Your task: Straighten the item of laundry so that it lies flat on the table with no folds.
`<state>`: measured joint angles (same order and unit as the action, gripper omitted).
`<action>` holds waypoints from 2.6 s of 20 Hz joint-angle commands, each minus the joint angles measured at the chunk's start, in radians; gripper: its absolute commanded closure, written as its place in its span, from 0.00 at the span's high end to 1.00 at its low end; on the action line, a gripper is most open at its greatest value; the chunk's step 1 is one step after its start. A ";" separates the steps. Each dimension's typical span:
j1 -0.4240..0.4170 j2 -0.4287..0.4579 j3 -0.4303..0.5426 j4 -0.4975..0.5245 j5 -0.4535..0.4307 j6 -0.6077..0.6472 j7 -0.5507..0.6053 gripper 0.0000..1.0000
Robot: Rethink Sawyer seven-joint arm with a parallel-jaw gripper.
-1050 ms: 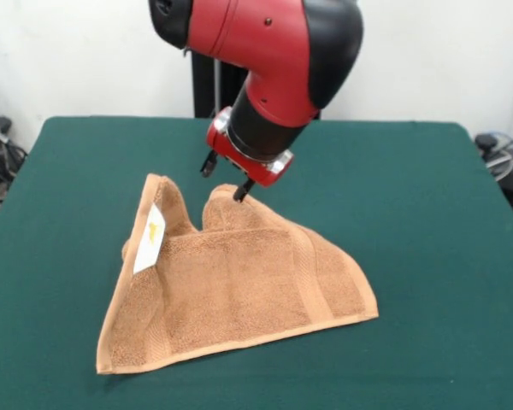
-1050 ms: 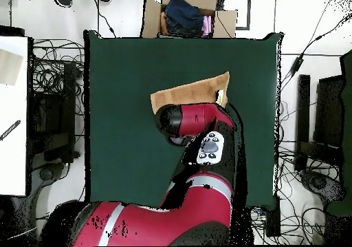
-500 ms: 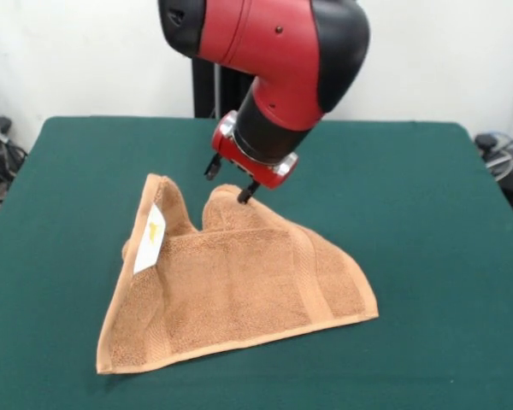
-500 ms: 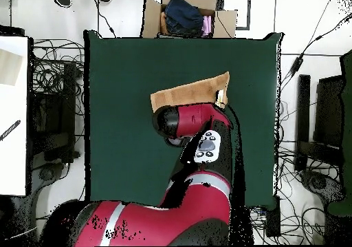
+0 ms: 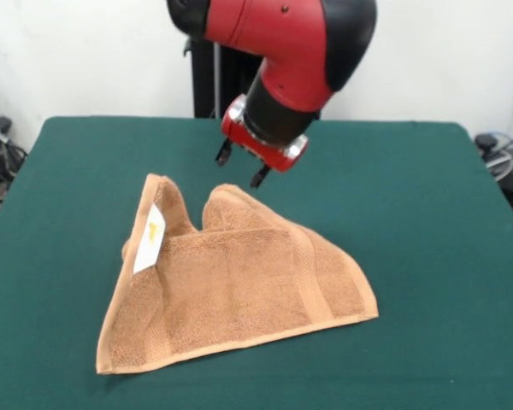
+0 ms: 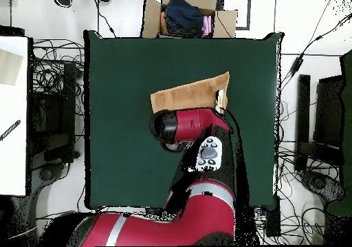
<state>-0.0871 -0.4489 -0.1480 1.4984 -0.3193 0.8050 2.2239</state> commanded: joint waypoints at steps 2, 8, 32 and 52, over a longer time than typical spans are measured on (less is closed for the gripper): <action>-0.038 -0.156 0.147 0.240 0.002 -0.016 -0.134 1.00; -0.026 -0.116 0.144 0.235 -0.057 -0.079 -0.089 1.00; -0.103 0.025 0.181 0.162 -0.089 -0.139 -0.071 1.00; -0.059 0.065 0.113 0.171 -0.168 -0.279 0.051 1.00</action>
<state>-0.1776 -0.4144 -0.0579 1.6526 -0.4337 0.6366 2.2239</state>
